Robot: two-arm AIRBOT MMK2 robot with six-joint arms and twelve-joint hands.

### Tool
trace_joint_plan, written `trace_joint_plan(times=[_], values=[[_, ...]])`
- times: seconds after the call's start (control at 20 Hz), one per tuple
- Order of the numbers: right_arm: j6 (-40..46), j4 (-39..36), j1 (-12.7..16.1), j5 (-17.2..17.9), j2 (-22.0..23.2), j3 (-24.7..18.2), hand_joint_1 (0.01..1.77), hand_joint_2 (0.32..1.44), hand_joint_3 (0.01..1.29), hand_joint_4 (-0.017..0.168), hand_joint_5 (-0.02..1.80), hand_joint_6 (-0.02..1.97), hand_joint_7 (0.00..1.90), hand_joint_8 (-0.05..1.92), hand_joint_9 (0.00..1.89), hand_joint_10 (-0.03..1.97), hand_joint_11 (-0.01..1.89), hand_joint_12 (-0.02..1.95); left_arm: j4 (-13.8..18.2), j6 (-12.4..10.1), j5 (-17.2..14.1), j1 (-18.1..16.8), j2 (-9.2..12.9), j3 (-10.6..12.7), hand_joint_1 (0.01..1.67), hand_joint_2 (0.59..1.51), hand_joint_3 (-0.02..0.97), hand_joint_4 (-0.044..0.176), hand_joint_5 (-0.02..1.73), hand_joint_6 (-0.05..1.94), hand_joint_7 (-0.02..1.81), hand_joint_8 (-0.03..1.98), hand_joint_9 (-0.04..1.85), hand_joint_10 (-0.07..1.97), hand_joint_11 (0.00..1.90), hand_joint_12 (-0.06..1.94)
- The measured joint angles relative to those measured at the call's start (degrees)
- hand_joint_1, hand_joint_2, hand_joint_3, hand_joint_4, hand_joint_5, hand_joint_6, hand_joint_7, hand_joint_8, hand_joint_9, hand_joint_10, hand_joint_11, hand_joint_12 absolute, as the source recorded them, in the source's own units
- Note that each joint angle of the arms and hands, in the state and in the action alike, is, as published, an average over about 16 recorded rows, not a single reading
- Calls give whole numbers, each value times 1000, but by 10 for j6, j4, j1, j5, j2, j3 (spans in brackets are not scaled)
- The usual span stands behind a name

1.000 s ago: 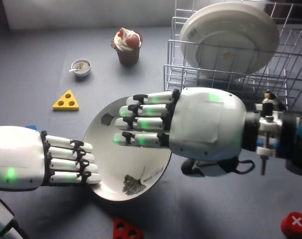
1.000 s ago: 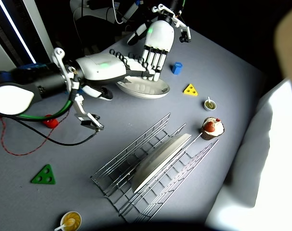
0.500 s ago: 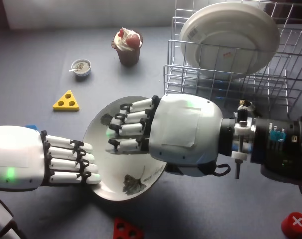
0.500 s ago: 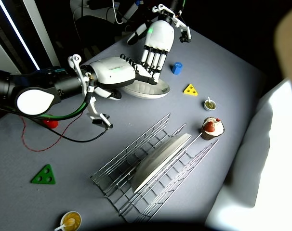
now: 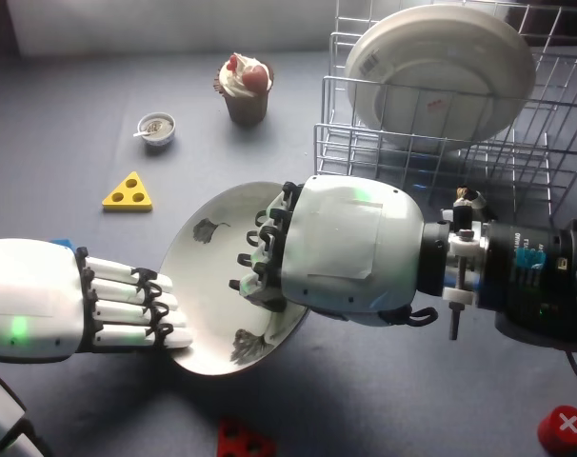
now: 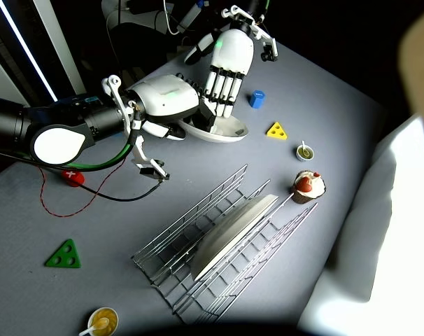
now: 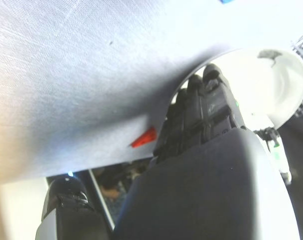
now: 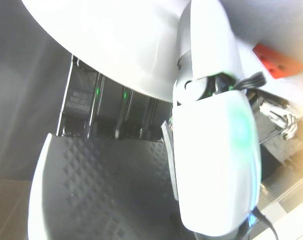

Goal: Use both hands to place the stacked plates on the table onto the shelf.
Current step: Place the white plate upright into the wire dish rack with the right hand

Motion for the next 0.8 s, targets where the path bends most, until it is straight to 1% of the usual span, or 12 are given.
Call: trace_joint_plan(times=[0.1, 0.2, 0.3, 0.55, 0.7, 0.8], values=[[4, 2, 0, 1, 4, -5, 1384, 951, 14, 0, 948, 668, 1093, 212, 1023, 555, 945, 868, -11, 0, -6, -8, 7, 0, 88, 865, 1, -6, 11, -13, 70, 0, 82, 10, 113, 1], [10, 4, 0, 1, 10, -12, 1394, 948, 14, -1, 965, 766, 1128, 266, 1059, 648, 982, 903, -23, -1, -14, -17, 16, 1, 84, 867, 1, -4, 16, -7, 72, 2, 83, 10, 116, 4], [20, 7, 0, -2, 19, -22, 1395, 946, 14, -3, 969, 820, 1133, 320, 1078, 700, 998, 936, -34, -1, -25, -26, 27, 2, 82, 869, 1, -2, 21, -1, 73, 3, 83, 10, 117, 6], [64, 15, 10, -15, 58, -64, 1403, 946, 13, -6, 984, 828, 1155, 384, 1126, 719, 1012, 1061, -58, -3, -54, -49, 63, 3, 84, 876, 0, 2, 34, 13, 76, 7, 82, 8, 120, 10], [112, 18, 28, -25, 92, -93, 1414, 946, 13, -6, 990, 822, 1178, 362, 1143, 700, 994, 1174, -68, -4, -70, -62, 86, 4, 91, 882, 1, 3, 38, 19, 78, 9, 84, 6, 124, 10], [154, 18, 45, -32, 118, -112, 1421, 947, 13, -6, 995, 813, 1196, 330, 1154, 683, 991, 1201, -71, -4, -80, -70, 99, 5, 93, 885, 1, 2, 39, 19, 80, 9, 88, 6, 128, 11]])
